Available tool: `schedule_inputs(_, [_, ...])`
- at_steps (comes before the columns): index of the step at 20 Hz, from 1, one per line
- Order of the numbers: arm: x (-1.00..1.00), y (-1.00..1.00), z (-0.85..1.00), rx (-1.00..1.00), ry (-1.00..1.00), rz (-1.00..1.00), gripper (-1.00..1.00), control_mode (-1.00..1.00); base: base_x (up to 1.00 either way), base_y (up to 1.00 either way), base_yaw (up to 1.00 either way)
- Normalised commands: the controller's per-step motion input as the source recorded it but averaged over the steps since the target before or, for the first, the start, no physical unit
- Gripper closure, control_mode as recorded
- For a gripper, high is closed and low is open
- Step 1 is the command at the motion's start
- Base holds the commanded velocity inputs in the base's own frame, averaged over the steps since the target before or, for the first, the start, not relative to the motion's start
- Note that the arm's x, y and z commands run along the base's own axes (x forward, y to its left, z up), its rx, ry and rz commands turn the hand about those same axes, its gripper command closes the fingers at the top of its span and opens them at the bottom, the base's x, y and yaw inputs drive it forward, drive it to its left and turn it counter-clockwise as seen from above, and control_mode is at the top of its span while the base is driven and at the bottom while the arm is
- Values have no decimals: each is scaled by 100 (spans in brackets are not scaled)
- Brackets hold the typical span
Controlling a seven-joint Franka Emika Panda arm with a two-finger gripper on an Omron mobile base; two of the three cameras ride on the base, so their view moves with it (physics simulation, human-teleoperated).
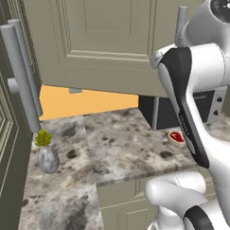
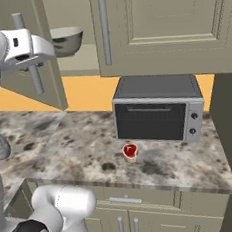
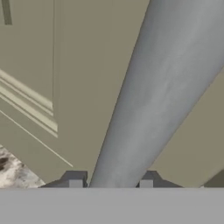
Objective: Retrieve the bowl from the cabinet, then place the raw meat into the bowl to avoid contamination.
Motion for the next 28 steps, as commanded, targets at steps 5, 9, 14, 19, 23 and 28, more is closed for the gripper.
schedule_inputs(5, [-2,3,-1,0,0,0,-100,-100,0,0,0])
schedule_inputs(9, [-22,-3,0,0,-1,0,-100,-100,0,0,0])
schedule_inputs(14, [-43,-22,5,1,-5,0,-100,-100,0,0,0])
schedule_inputs(19, [-49,-41,12,1,-7,0,-100,-100,0,0,0])
schedule_inputs(23, [-39,-50,9,1,-5,0,-100,-100,0,0,0])
schedule_inputs(28, [-24,-53,3,1,0,2,-100,-100,0,0,0])
